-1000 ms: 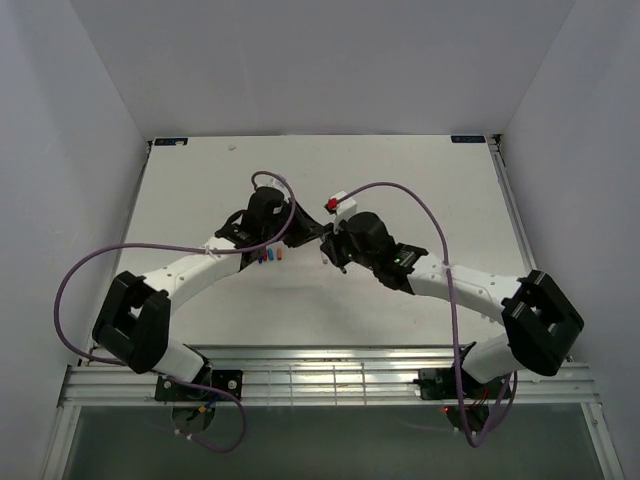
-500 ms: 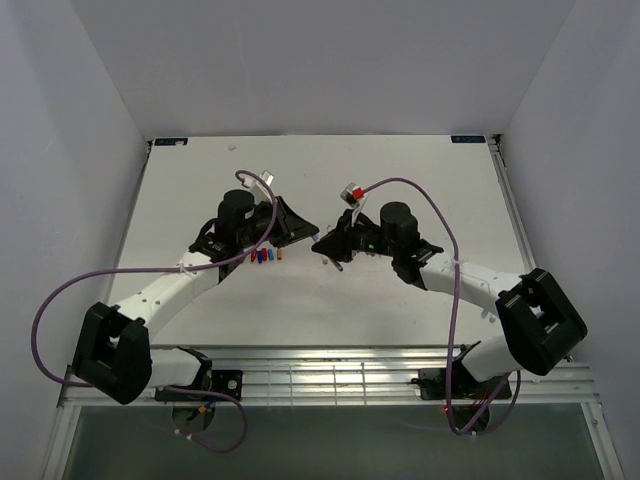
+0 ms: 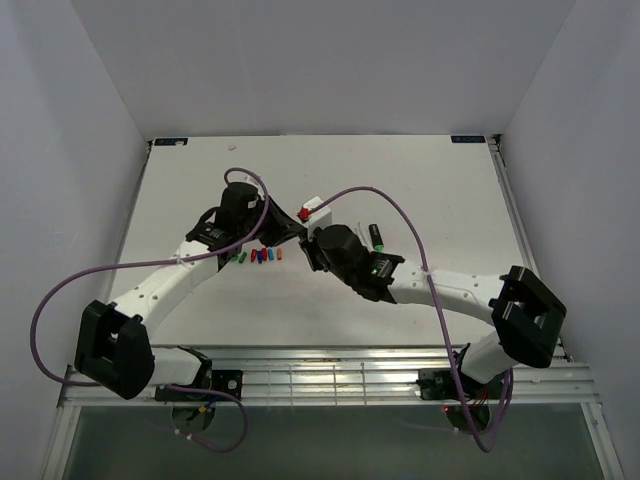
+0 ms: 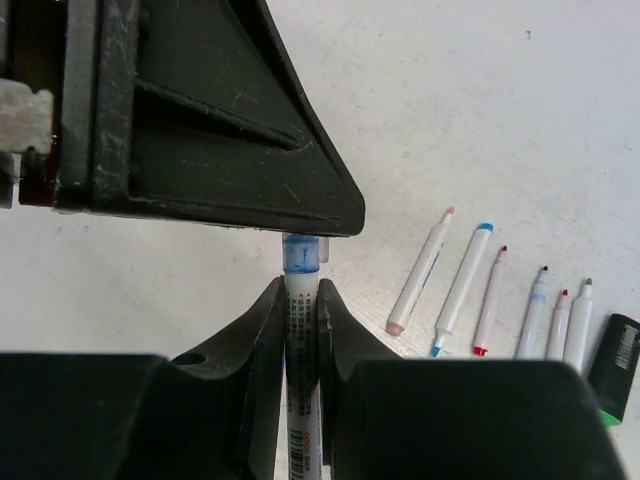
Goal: Open the pen caps
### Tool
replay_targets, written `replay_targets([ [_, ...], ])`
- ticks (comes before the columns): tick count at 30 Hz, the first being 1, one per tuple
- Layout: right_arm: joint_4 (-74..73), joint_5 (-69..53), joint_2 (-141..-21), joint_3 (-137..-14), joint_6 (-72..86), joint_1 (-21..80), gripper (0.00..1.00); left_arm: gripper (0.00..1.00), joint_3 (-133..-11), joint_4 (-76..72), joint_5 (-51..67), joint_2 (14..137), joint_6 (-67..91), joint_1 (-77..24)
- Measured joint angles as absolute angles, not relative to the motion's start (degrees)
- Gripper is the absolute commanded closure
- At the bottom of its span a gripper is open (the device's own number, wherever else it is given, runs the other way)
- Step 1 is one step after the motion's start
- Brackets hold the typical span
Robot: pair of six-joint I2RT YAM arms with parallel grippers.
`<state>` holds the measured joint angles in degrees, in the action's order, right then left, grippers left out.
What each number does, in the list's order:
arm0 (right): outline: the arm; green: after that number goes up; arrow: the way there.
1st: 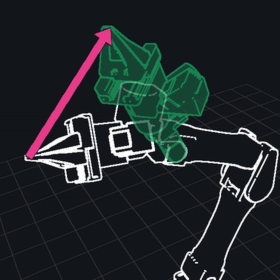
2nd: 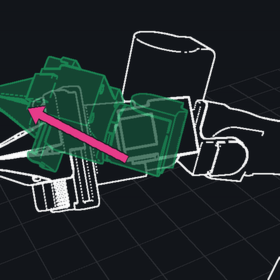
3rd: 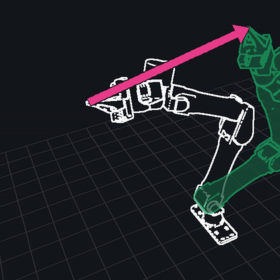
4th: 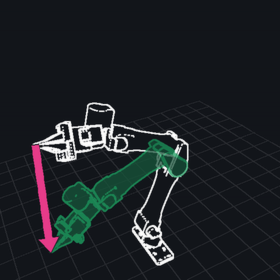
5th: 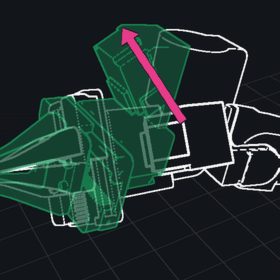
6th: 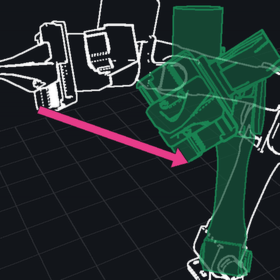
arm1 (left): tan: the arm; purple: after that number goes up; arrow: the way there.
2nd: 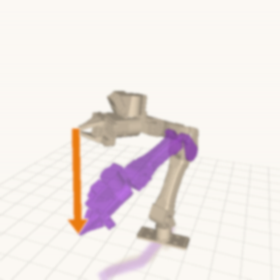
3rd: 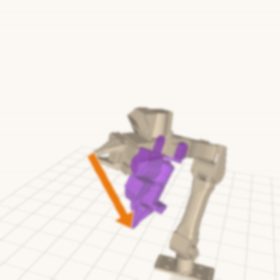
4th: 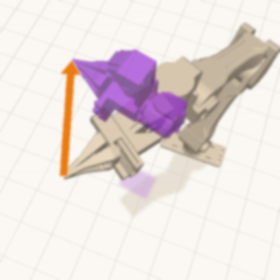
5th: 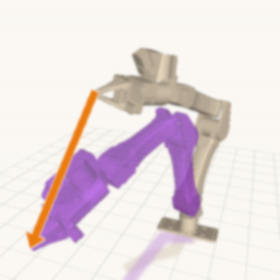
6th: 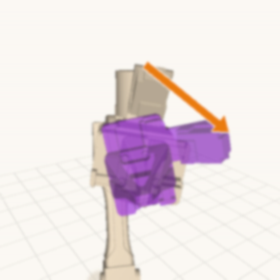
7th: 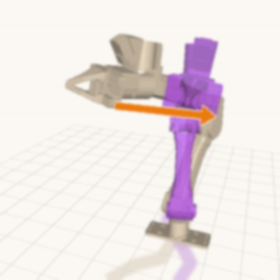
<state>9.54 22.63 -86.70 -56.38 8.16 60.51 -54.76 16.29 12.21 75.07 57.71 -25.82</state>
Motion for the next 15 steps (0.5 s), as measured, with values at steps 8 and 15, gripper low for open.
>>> replay_targets([
  [8, 16.34, 6.24, -82.91, -51.48, 4.97, 54.89, 0.92, 1.0, -54.5, 12.21, 17.19, 75.09, 55.66, -24.71],
  [15, 30.26, -15.05, -80.62, -45.1, 10.31, 47.88, 0.92, 1.0, -46.46, -4.03, 33.52, 71.59, 55.48, -19.31],
])
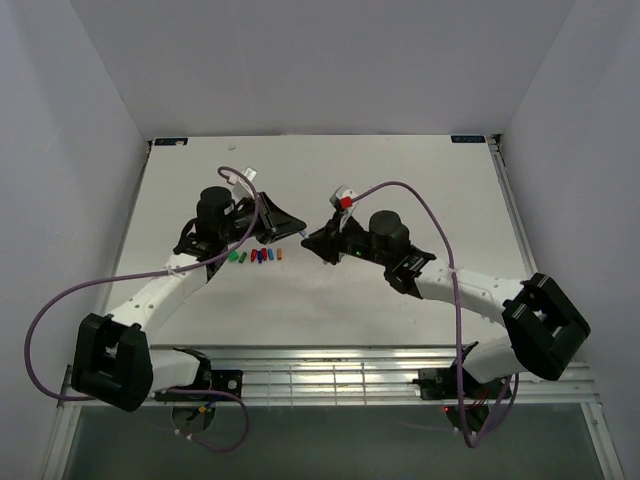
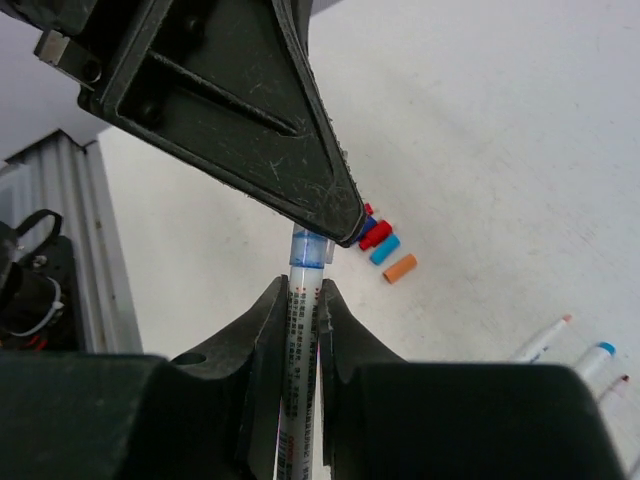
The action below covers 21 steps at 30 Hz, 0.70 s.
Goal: Open the pen caps
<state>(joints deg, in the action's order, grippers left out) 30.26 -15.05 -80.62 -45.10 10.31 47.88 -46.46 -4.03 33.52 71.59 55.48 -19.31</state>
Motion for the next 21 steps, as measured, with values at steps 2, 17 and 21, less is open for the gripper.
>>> replay_targets([
  [2, 33.61, -17.74, -80.49, -43.97, 12.25, 47.18, 0.92, 1.0, -46.13, -5.58, 36.27, 71.22, 54.85, -18.57],
  [17, 19.59, 18.76, -85.52, -56.69, 11.49, 61.45, 0.92, 1.0, -52.23, 6.44, 32.77, 71.94, 59.92, -14.17],
  [21, 16.67, 30.39, -91.92, -61.19, 10.2, 66.72, 0.92, 1.0, -52.23, 14.11, 25.56, 70.91, 60.45, -13.65],
])
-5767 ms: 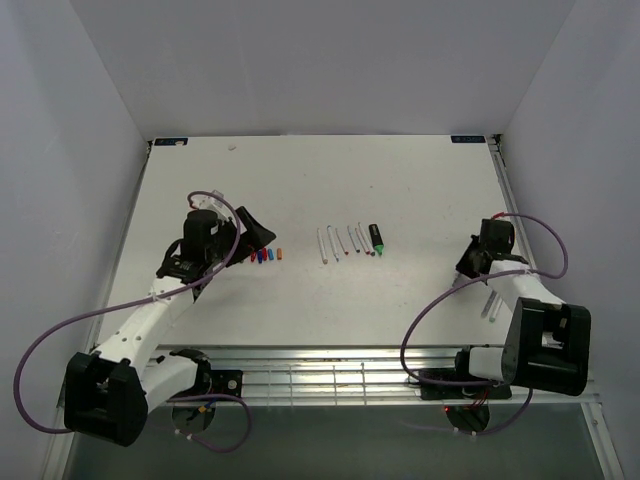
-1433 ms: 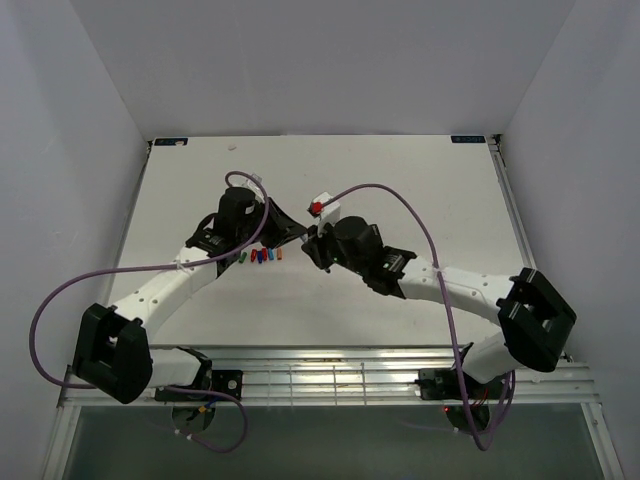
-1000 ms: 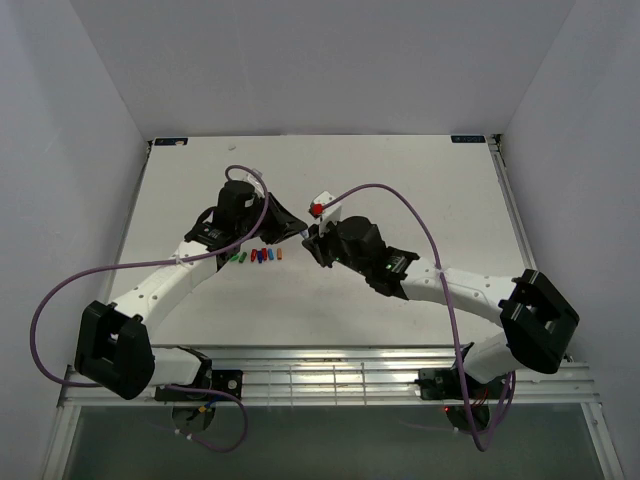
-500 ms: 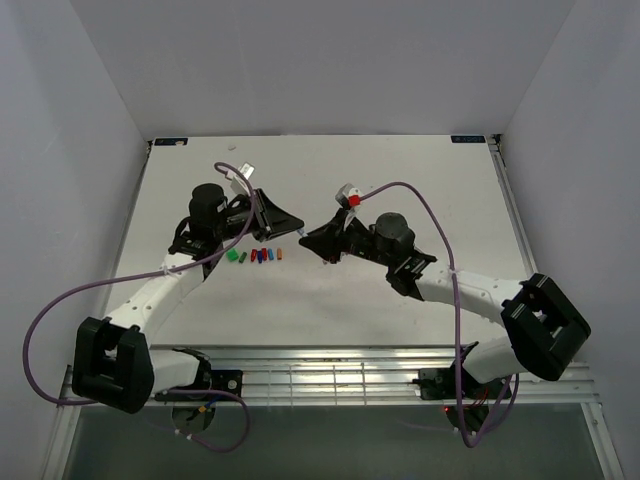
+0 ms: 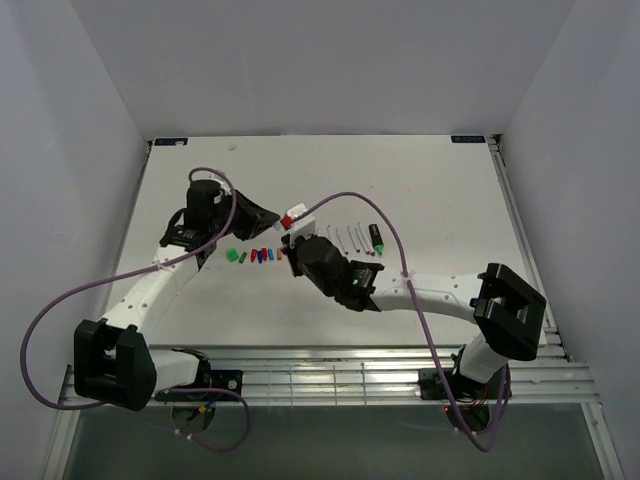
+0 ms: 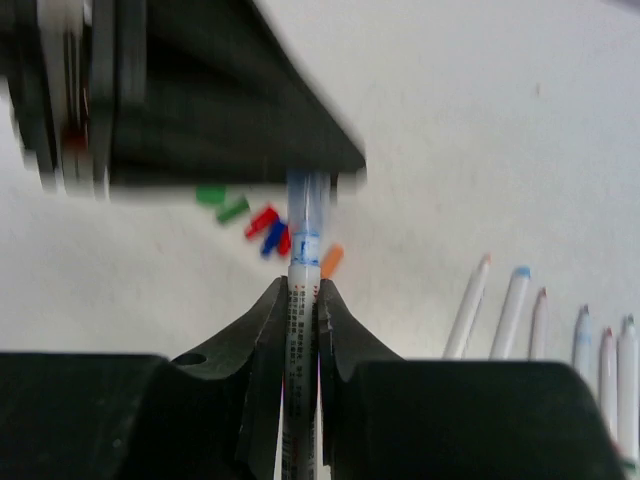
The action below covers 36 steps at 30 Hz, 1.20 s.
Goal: Open the pen caps
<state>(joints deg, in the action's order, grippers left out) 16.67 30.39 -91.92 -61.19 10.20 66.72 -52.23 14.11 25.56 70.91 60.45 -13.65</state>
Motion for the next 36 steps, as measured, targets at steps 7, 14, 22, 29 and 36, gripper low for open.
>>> replay_targets([
  [7, 1.1, 25.47, -92.2, -47.75, 10.07, 72.66, 0.92, 1.0, -64.75, 9.32, 6.79, 72.9, 60.45, -5.98],
  [14, -1.48, 19.88, -84.66, -43.4, 10.87, 71.2, 0.92, 1.0, -66.74, 3.05, 5.58, 71.64, 57.76, -4.49],
  [22, -1.3, 7.4, -68.12, -44.31, 10.83, 49.3, 0.92, 1.0, -60.45, 12.03, 4.64, 67.48, 48.42, -4.49],
  [29, -3.53, 0.25, -69.12, -45.15, 7.77, 30.26, 0.92, 1.0, -51.94, 18.92, -2.37, 62.67, 41.39, -4.45],
  [36, -0.43, -4.8, -76.82, -44.8, 5.8, 18.33, 0.92, 1.0, -42.63, 19.77, -5.67, 63.7, 36.77, -4.43],
])
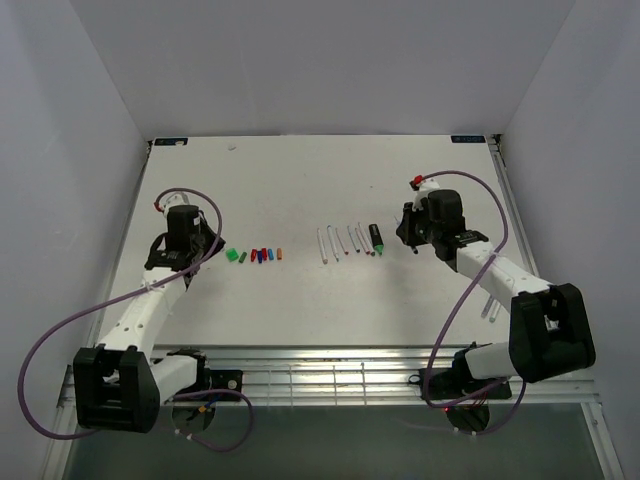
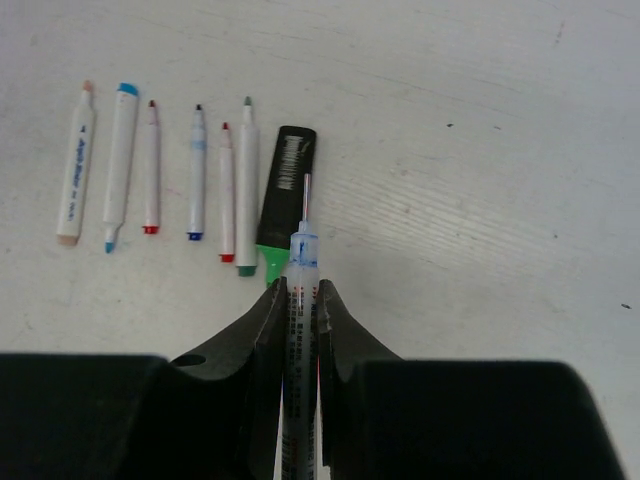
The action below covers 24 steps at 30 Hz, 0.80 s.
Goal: Open the pen caps
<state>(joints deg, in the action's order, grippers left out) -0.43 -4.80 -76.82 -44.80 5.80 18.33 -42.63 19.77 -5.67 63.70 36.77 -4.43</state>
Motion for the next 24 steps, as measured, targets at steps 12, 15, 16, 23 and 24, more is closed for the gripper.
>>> replay_targets([
  [12, 4.71, -7.81, -87.88, -44.47, 6.04, 14.68, 0.92, 1.0, -37.95, 15.46, -7.53, 71.81, 33.91, -4.4],
  [15, 5.93, -8.36, -89.95, -44.69, 6.22, 14.68, 0.92, 1.0, -37.91, 14.39, -7.6, 75.77, 33.82, -4.38],
  [16, 6.24, -8.58, -90.63, -44.73, 6.26, 14.68, 0.92, 1.0, -37.91, 14.31, -7.6, 76.75, 33.82, -4.38],
  [23, 8.47, -9.91, -93.3, -44.8, 7.11, 14.68, 0.92, 1.0, -37.91, 12.34, -8.6, 80.53, 33.91, -4.34],
  [24, 8.82, -10.11, -93.49, -44.8, 7.16, 14.68, 0.92, 1.0, -37.91, 12.01, -8.75, 80.71, 33.91, -4.34],
])
